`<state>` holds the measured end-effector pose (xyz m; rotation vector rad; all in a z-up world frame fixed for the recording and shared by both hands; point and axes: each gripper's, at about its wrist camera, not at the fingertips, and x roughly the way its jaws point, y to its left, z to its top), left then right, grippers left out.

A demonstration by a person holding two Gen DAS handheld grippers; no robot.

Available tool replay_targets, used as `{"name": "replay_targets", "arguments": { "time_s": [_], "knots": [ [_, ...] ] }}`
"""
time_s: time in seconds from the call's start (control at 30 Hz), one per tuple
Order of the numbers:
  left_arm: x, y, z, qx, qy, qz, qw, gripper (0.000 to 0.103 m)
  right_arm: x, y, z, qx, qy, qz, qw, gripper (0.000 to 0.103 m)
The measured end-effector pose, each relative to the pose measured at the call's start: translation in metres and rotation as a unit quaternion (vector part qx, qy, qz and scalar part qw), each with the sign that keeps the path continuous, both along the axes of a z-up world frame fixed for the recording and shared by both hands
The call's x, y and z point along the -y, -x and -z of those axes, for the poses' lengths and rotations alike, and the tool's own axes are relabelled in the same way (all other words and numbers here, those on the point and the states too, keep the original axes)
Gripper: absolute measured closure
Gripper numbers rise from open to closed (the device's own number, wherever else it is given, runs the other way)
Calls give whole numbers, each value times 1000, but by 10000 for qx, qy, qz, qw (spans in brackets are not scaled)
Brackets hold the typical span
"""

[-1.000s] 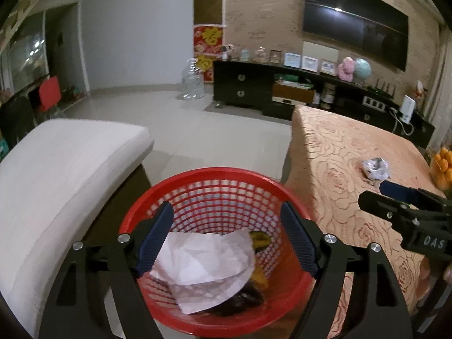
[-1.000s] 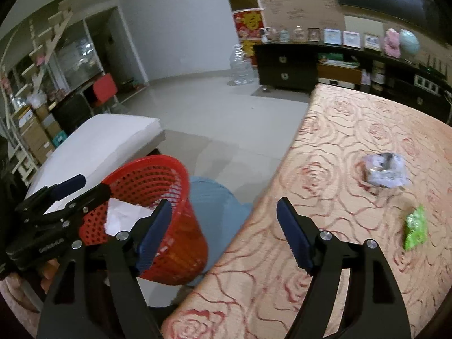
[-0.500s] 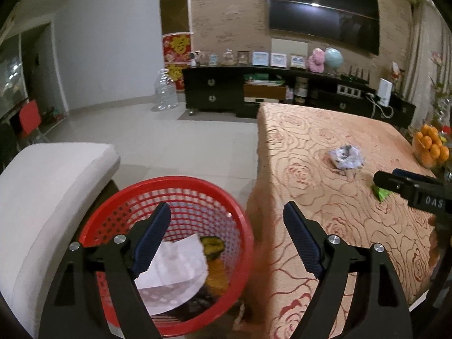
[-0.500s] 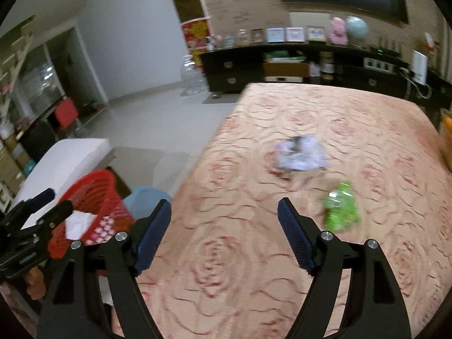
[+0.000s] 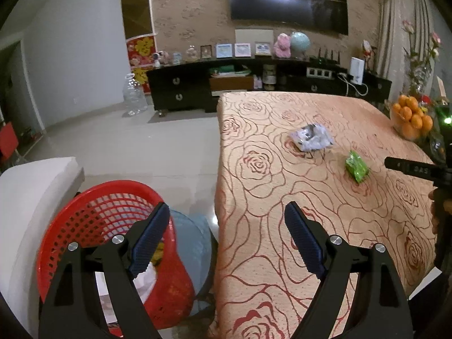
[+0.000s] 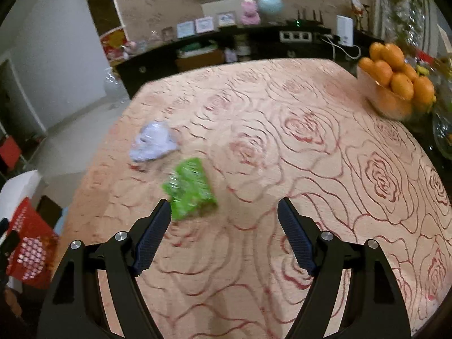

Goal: Collect trash
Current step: 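Move both tools back over the table toward the wrapper and snack bag, then grasp the clear plastic wrapper with the left gripper while the right grasps the green snack bag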

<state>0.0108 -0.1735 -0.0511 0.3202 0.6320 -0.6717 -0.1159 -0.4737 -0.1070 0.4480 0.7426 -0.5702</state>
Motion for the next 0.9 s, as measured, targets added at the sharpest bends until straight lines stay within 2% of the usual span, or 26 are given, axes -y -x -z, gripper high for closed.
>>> {"name": "replay_targets", "arguments": {
  "time_s": [0.13,0.27,0.37,0.53,0.63,0.7,0.8,0.9],
  "knots": [
    [5,0,6,-69,-23,69,9999,22,-7,-15,15,-169,93,-283,9994,28],
    [10,-2,14,-167,-119,64,9998,23,-24,-46,21,-379,467,-744,9954,28],
    [11,-4,16,-243,-131,82,9996,22,-24,-66,24,-645,675,-856,9919,28],
    [14,-5,19,-275,-172,123,9994,23,-12,-83,34,-847,674,-892,9901,28],
    [16,-7,21,-318,-186,105,9993,23,-9,-87,38,-800,540,-951,9908,39],
    [17,-8,22,-373,-155,87,9991,23,-6,-86,38,-733,407,-941,9920,53],
    [17,-9,23,-421,-123,77,9990,23,-2,-84,36,-713,323,-903,9928,60],
    [19,-9,25,-433,-149,87,9989,23,2,-81,35,-655,170,-887,9938,63]
  ]
}}
